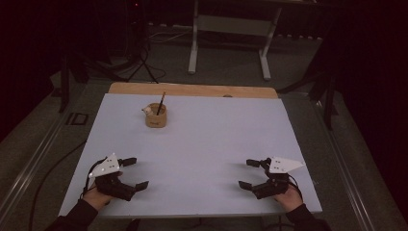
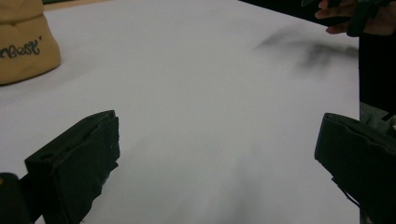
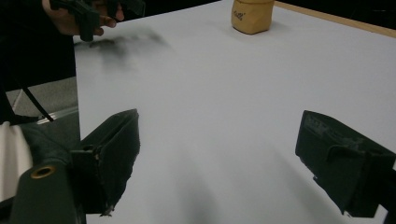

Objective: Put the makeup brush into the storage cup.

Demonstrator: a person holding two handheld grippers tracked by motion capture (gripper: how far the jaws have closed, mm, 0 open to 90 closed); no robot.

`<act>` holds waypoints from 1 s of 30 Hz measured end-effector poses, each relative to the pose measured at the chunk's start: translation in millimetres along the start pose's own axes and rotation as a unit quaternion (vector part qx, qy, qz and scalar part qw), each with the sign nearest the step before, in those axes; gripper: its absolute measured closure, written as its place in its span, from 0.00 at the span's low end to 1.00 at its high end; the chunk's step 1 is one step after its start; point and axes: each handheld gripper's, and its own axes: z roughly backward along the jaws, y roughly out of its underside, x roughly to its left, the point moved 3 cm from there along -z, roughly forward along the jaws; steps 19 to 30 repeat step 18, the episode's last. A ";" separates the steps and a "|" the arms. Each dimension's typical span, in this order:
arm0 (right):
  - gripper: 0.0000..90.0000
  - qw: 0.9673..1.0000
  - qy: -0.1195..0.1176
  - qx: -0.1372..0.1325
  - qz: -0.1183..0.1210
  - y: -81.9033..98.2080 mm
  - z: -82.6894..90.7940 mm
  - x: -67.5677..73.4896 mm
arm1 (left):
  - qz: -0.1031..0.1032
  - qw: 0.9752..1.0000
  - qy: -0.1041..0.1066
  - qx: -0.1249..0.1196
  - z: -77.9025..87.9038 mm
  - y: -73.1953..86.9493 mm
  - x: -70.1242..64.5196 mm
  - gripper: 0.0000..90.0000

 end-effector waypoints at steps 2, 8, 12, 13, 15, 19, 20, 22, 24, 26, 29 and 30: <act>0.15 1.000 0.000 0.001 0.000 -0.3 0.0 0.2 | -0.001 1.000 -0.001 0.001 -0.6 2.0 0.7 0.01; 0.15 1.000 0.000 -0.001 -0.002 -0.4 -0.3 -0.6 | 0.021 1.000 -0.011 -0.010 -2.4 4.6 6.9 0.01; 0.15 1.000 0.001 -0.003 -0.002 -1.1 0.2 -0.8 | 0.018 1.000 -0.007 -0.007 -4.1 6.8 7.4 0.01; 0.15 1.000 0.000 -0.003 -0.002 -1.2 0.2 -0.8 | 0.018 1.000 -0.007 -0.005 -4.5 7.3 7.3 0.01; 0.15 1.000 0.001 -0.002 -0.001 -1.2 -0.2 -0.6 | 0.020 1.000 -0.007 -0.005 -4.6 7.5 7.8 0.01; 0.15 1.000 0.003 -0.002 -0.001 -1.4 0.0 -0.7 | 0.021 1.000 -0.007 -0.009 -4.4 6.9 7.6 0.01; 0.15 1.000 0.003 -0.002 -0.001 -1.4 0.0 -0.7 | 0.021 1.000 -0.007 -0.009 -4.4 6.9 7.6 0.01; 0.15 1.000 0.003 -0.002 -0.001 -1.4 0.0 -0.7 | 0.021 1.000 -0.007 -0.009 -4.4 6.9 7.6 0.01; 0.15 1.000 0.003 -0.002 -0.001 -1.4 0.0 -0.7 | 0.021 1.000 -0.007 -0.009 -4.4 6.9 7.6 0.01; 0.15 1.000 0.003 -0.002 -0.001 -1.4 0.0 -0.7 | 0.021 1.000 -0.007 -0.009 -4.4 6.9 7.6 0.01; 0.15 1.000 0.003 -0.002 -0.001 -1.4 0.0 -0.7 | 0.021 1.000 -0.007 -0.009 -4.4 6.9 7.6 0.01; 0.15 1.000 0.003 -0.002 -0.001 -1.4 0.0 -0.7 | 0.021 1.000 -0.007 -0.009 -4.4 6.9 7.6 0.01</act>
